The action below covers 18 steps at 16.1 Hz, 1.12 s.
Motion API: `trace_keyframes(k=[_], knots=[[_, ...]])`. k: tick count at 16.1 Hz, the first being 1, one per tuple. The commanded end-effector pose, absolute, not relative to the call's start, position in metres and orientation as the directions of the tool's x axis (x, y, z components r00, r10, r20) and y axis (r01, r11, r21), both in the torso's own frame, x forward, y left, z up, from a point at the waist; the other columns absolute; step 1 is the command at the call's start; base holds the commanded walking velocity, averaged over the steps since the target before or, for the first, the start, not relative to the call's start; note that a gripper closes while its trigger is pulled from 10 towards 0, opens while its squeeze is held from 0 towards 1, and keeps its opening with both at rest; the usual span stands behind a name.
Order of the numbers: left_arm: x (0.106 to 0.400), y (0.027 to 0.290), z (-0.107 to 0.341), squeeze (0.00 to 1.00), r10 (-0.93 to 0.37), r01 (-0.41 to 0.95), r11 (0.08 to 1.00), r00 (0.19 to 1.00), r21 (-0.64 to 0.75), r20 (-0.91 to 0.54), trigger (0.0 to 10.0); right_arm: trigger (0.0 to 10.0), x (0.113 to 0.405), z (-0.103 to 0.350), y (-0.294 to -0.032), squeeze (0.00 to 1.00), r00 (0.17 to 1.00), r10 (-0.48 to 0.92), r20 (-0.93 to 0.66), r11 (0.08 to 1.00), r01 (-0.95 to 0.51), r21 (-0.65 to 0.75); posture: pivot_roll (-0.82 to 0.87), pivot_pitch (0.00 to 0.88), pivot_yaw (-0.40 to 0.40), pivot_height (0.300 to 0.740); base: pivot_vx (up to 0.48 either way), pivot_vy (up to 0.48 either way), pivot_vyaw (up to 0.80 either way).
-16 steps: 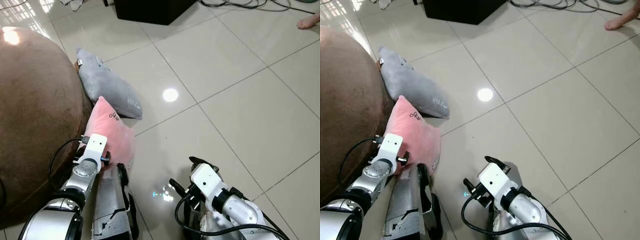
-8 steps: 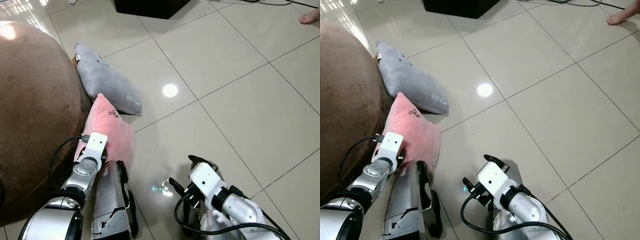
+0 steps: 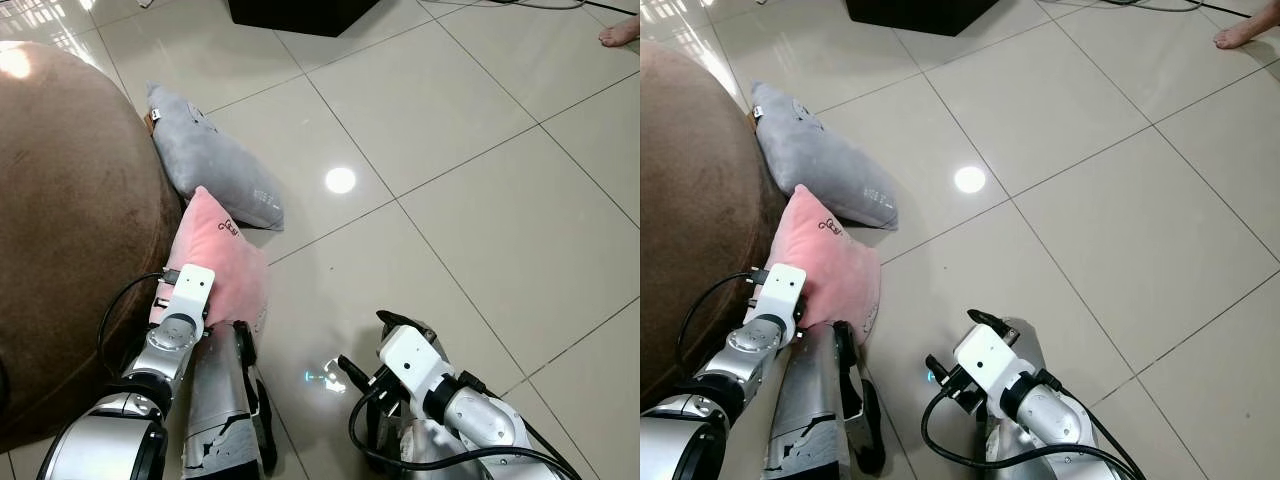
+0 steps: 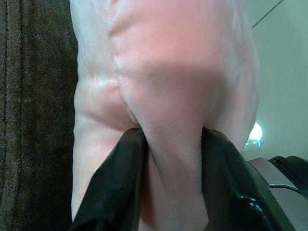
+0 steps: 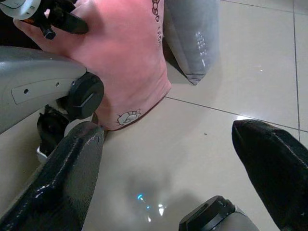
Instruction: Move the pillow to the sofa from floor
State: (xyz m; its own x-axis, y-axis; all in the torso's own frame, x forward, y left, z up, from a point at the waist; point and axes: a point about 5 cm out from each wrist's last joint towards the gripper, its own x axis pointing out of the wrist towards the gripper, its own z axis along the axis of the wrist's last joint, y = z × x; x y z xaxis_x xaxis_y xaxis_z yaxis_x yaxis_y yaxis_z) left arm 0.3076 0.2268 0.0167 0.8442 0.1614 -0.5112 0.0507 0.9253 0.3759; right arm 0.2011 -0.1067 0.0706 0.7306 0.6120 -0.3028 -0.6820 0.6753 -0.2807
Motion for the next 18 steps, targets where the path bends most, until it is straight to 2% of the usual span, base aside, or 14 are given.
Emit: trace_keyframes(k=[1, 13, 15, 17, 18], knots=[[0.298, 0.227, 0.006, 0.0, 0.16, 0.061, 0.932, 0.815, 0.358, -0.557, 0.0, 10.0, 0.194, 0.065, -0.106, 0.0, 0.715, 0.618, -0.328, 0.664, -0.698, -0.269, -0.1, 0.364, -0.008, 0.565, 0.0, 0.0, 0.0], [0.299, 0.223, 0.005, 0.0, 0.132, 0.074, 0.942, 0.817, 0.329, -0.562, 0.0, 10.0, 0.192, 0.061, -0.107, 0.0, 0.714, 0.612, -0.34, 0.656, -0.699, -0.286, -0.11, 0.356, -0.009, 0.565, 0.0, 0.0, 0.0], [0.302, 0.213, 0.007, 0.0, 0.072, 0.095, 0.958, 0.834, 0.272, -0.547, 0.0, 10.0, 0.193, 0.059, -0.11, 0.0, 0.723, 0.6, -0.343, 0.665, -0.689, -0.289, -0.11, 0.345, -0.01, 0.565, 0.0, 0.0, 0.0], [0.311, 0.182, 0.014, 0.0, -0.112, 0.223, 0.959, 0.867, 0.176, -0.485, 0.0, 10.0, 0.196, 0.056, -0.116, 0.0, 0.744, 0.573, -0.345, 0.686, -0.665, -0.294, -0.11, 0.325, -0.009, 0.565, 0.0, 0.0, 0.0], [0.312, 0.175, 0.015, 0.0, -0.156, 0.261, 0.951, 0.868, 0.166, -0.471, 0.0, 10.0, 0.197, 0.055, -0.117, 0.0, 0.748, 0.567, -0.345, 0.69, -0.66, -0.296, -0.11, 0.32, -0.007, 0.565, 0.0, 0.0, 0.0]])
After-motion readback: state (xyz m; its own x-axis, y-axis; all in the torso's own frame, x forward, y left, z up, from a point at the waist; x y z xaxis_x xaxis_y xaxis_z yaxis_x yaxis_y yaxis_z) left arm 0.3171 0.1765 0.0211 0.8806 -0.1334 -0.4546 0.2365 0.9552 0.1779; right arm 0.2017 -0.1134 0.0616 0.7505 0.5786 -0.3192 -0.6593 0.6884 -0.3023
